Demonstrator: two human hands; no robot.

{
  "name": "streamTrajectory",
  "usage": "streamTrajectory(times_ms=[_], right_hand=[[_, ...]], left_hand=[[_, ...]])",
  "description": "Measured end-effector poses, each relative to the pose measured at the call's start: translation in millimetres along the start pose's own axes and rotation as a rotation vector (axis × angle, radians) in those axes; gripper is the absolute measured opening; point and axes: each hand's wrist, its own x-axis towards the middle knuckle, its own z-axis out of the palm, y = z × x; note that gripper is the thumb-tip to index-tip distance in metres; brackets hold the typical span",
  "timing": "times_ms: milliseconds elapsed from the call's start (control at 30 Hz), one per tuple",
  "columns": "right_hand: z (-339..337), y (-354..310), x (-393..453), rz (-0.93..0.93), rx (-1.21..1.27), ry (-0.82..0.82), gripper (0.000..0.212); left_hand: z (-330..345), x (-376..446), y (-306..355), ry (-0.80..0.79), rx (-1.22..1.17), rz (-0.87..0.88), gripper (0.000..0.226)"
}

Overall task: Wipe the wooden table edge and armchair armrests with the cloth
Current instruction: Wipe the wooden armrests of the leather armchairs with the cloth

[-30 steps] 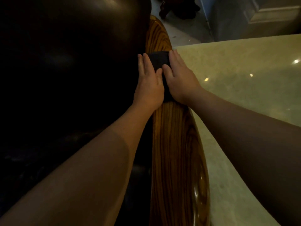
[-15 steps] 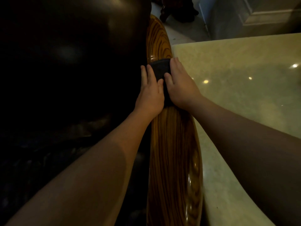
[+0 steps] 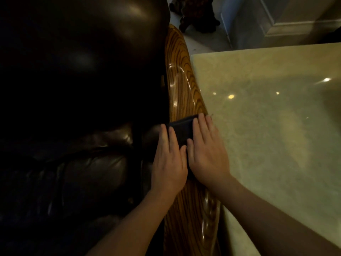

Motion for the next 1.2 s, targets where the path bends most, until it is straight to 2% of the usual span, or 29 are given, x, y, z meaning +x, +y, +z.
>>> streamTrajectory(times_ms=[233,467,567,700,833,933,1067,1133,1200], right_hand=[[17,-12,-83,0.049,0.036,0.052,0.055],[19,-18,-107,0.097,0.067,0.069,0.054],[10,-16,-105,0.072,0.077,0.037,0.056],[-15,-1,-97,0.118,0.248,-0.013,0.068],[-34,19,-74,0.251,0.458,-0.201,0.079],[-38,20,-69,0.262,0.375,-0.286,0.084],[-41,12,-62,0.305,0.243,-0.296,0.081],[-46,7,-59,0.298,0.196,-0.330,0.075],[-51,1,-56,0.267,0.158,-0.375,0.060]], left_hand=[[12,-73,-8,0.005,0.130,-0.001,0.063],[13,-91,-9,-0.033,0.153,0.021,0.062],[9,-90,-16,-0.045,0.026,0.060,0.062],[-11,-71,-28,-0.089,-0.308,-0.065,0.070],[-35,-38,-42,-0.242,-0.440,-0.175,0.080],[-45,-34,-38,-0.332,-0.348,-0.131,0.076],[-53,-29,-25,-0.244,-0.082,-0.032,0.059],[-54,-29,-18,-0.246,-0.019,0.007,0.046],[-54,-31,-13,-0.258,0.018,0.018,0.036]])
